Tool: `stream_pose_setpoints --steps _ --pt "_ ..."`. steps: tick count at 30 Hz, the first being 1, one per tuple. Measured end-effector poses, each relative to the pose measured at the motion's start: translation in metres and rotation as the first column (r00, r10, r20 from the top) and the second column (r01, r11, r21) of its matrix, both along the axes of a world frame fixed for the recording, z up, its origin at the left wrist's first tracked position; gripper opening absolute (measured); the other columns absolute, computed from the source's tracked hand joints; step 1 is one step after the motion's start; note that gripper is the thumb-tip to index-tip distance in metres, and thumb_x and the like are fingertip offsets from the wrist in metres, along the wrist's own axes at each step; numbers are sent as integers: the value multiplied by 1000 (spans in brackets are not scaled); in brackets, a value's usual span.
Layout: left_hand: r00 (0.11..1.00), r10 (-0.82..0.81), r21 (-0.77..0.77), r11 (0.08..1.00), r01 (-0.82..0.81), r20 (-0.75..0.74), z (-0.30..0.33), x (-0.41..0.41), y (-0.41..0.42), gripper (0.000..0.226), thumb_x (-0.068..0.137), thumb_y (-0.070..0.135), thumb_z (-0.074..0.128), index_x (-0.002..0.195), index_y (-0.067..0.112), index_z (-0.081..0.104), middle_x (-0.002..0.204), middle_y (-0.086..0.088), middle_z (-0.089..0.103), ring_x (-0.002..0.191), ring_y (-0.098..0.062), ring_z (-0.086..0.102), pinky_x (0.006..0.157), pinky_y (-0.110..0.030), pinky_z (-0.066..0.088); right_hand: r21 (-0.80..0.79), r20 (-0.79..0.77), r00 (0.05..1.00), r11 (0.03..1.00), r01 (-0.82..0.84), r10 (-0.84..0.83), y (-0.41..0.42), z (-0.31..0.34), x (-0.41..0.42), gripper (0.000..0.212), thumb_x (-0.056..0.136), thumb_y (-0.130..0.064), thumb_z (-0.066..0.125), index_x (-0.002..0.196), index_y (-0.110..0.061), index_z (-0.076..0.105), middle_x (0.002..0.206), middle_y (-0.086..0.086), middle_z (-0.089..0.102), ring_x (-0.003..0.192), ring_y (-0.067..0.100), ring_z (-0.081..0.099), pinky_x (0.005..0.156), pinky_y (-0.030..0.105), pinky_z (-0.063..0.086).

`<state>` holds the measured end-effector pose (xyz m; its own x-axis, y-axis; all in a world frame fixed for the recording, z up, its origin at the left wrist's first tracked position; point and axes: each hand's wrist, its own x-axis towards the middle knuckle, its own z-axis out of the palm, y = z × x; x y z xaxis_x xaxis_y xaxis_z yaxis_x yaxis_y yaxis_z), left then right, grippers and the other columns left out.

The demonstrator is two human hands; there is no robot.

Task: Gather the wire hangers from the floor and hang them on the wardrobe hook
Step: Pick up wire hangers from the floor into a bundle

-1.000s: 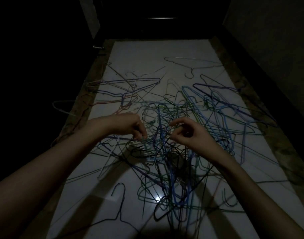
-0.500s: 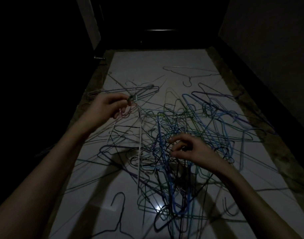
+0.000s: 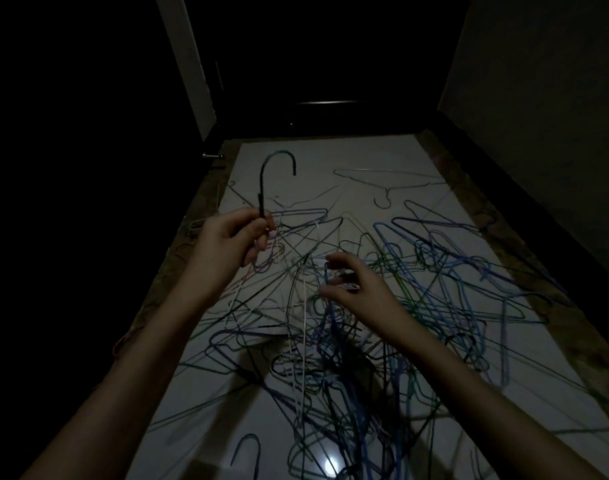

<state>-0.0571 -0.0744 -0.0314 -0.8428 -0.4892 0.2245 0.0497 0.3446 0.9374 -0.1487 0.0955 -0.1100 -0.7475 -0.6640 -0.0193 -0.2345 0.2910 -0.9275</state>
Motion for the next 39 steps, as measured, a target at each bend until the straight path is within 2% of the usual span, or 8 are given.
stream_pose_setpoints --steps 5,9,11,16,20,23,33,39 --pt "1000 5 1 1000 -5 5 6 3 -1 26 95 4 45 76 12 61 50 7 47 41 -1 33 41 -14 25 -1 59 998 999 38 -37 -36 -9 -19 52 91 -20 60 139 -18 39 135 0 45 114 14 48 85 22 42" --pt "1000 10 -15 1000 -9 19 8 4 -2 27 96 6 45 76 14 61 52 6 47 40 0 34 41 -13 24 -70 -17 994 992 103 -105 -56 -9 -26 10 93 -10 54 99 -13 62 93 -3 61 83 8 56 73 24 46" --pt "999 43 -26 999 -42 16 11 4 -8 27 96 7 46 75 16 61 57 1 47 40 1 38 41 -11 28 -126 -93 980 978 164 -177 -60 -6 -27 18 93 -6 51 79 -12 60 77 -7 60 76 7 59 75 36 50" --pt "981 195 -363 914 -180 5 21 -2 -32 15 92 6 54 83 12 65 63 -5 55 55 -4 48 57 -10 38 -198 -254 934 959 202 -250 -55 10 -22 22 92 -10 53 74 -20 59 76 -3 63 79 15 62 72 40 51" --pt "964 263 -377 890 -254 -29 16 -5 -38 14 93 8 53 83 13 63 63 -6 53 56 -7 47 59 -12 37 -241 -277 933 957 164 -230 -56 25 -18 20 92 -9 54 76 -18 62 76 -8 64 79 6 62 73 31 51" --pt "955 296 -365 888 -280 -14 4 -5 -46 23 94 15 52 73 23 59 62 0 53 58 -6 49 62 -22 39 -253 -173 969 959 127 -174 -56 32 -18 21 92 -7 53 76 -17 63 76 -11 64 82 7 64 75 26 53" --pt "854 509 -253 844 -473 103 -69 43 -44 13 98 14 45 89 8 52 72 -7 55 59 -5 45 48 -5 33 -322 173 985 946 41 16 -80 -1 16 15 92 -2 52 81 -3 62 86 10 64 86 20 66 77 29 58" --pt "804 573 -179 817 -548 158 -85 64 -58 19 98 15 44 83 4 48 66 0 50 58 -6 43 48 -6 33 -206 130 991 978 25 2 -99 -21 18 16 94 -7 50 87 -6 64 89 11 65 89 24 65 81 32 55"
